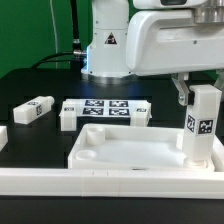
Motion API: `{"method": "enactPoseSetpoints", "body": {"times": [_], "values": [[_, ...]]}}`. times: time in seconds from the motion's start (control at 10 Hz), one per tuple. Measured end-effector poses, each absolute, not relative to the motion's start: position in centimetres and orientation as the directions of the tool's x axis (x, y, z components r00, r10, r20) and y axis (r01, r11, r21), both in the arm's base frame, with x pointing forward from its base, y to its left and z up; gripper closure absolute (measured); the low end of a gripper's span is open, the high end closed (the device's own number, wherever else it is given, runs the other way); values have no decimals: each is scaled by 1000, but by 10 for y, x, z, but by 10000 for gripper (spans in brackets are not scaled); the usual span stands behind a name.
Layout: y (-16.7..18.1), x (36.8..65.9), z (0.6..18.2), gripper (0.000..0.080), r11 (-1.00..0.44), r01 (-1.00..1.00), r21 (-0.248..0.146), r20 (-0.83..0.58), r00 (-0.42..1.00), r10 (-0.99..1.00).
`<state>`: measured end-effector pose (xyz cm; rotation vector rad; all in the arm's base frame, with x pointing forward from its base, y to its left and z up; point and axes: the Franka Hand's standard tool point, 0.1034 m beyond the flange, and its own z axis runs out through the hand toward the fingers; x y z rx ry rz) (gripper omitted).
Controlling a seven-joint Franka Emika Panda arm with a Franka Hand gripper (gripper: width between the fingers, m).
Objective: Assemble desk
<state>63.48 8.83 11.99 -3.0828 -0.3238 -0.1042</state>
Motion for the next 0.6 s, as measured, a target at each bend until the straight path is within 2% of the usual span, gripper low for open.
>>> {"method": "enactPoseSetpoints", "body": {"times": [0.3, 0.6], "values": [[89, 635, 120, 510, -984, 176, -36, 70, 982, 174], [90, 634, 119, 510, -998, -23, -57, 62, 998, -27]]}}
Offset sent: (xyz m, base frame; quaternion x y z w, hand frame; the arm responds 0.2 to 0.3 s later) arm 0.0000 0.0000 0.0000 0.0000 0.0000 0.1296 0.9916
